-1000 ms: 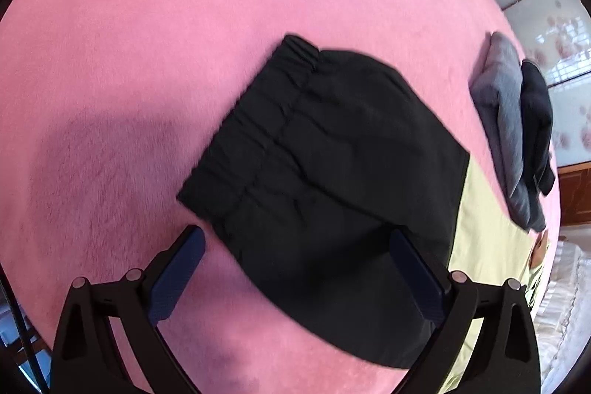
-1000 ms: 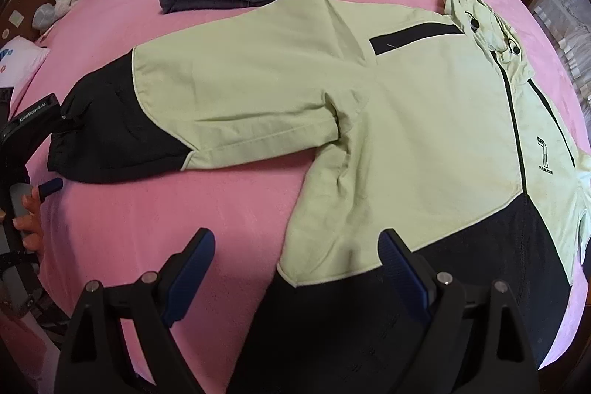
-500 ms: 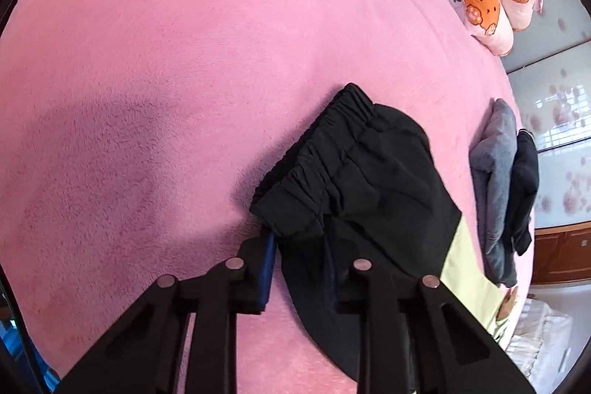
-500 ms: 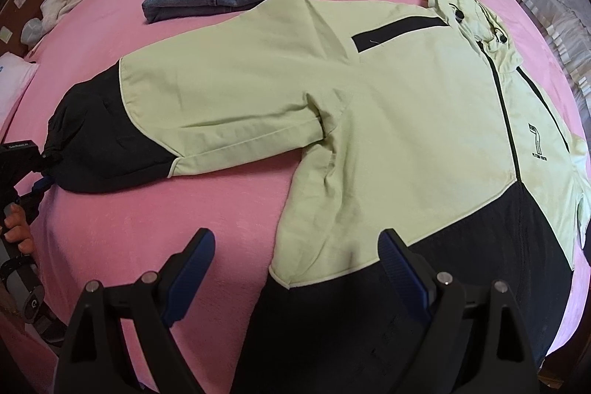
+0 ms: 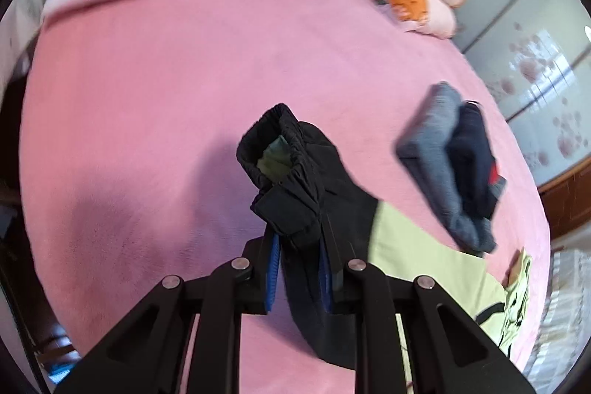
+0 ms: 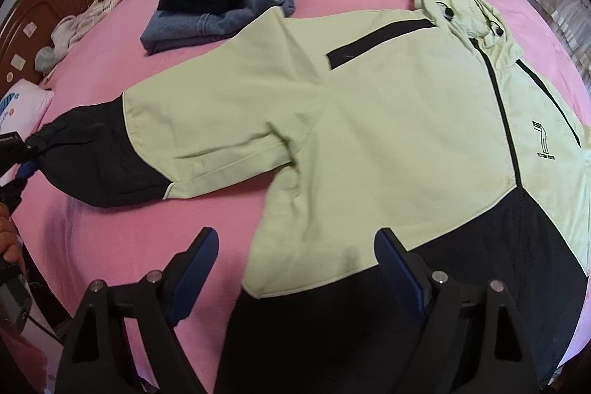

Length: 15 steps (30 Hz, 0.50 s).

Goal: Fold large clothes
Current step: 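Lift the sleeve with the left gripper, carry it across the jacket front, release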

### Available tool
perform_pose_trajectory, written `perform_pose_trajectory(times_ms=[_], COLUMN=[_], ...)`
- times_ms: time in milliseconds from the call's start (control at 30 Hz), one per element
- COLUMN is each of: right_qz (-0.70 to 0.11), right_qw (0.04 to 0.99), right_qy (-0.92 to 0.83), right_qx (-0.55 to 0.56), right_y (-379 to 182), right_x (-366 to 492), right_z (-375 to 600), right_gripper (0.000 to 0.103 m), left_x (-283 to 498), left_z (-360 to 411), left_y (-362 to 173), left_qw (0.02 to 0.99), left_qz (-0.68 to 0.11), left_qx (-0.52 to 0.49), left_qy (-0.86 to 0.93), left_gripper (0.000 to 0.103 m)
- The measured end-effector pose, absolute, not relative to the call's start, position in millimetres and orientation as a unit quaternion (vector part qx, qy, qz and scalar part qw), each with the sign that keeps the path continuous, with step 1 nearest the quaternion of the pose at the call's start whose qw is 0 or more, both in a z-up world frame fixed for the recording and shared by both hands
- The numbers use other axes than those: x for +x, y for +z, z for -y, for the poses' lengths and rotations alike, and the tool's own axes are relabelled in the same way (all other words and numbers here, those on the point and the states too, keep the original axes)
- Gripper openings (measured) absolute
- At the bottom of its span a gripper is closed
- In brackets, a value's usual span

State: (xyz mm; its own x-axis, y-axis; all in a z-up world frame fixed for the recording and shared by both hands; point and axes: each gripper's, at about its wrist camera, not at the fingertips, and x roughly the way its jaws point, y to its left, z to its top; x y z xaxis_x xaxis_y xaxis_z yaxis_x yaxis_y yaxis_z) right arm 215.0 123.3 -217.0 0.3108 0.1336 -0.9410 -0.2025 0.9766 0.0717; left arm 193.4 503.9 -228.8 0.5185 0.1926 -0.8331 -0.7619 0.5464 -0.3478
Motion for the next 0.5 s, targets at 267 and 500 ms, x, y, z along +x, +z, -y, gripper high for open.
perform_pose_trajectory(times_ms=[267, 500], right_qz=[-0.576, -0.564], right_qw=[0.809, 0.814], right_qy=[0.116, 0.123], right_qx=[0.027, 0.068], right_y=[-191, -167], right_x=[238, 260], right_z=[-38, 42], right_gripper=[0.086, 0.086], left_x=[224, 266], left_z=[-394, -282], left_y=[-146, -110], left_qw=[0.844, 0.878], left_qz=[-0.348, -0.336], left_qx=[-0.294, -0.269], left_qy=[0.284, 0.210], left_gripper=[0.016, 0.015])
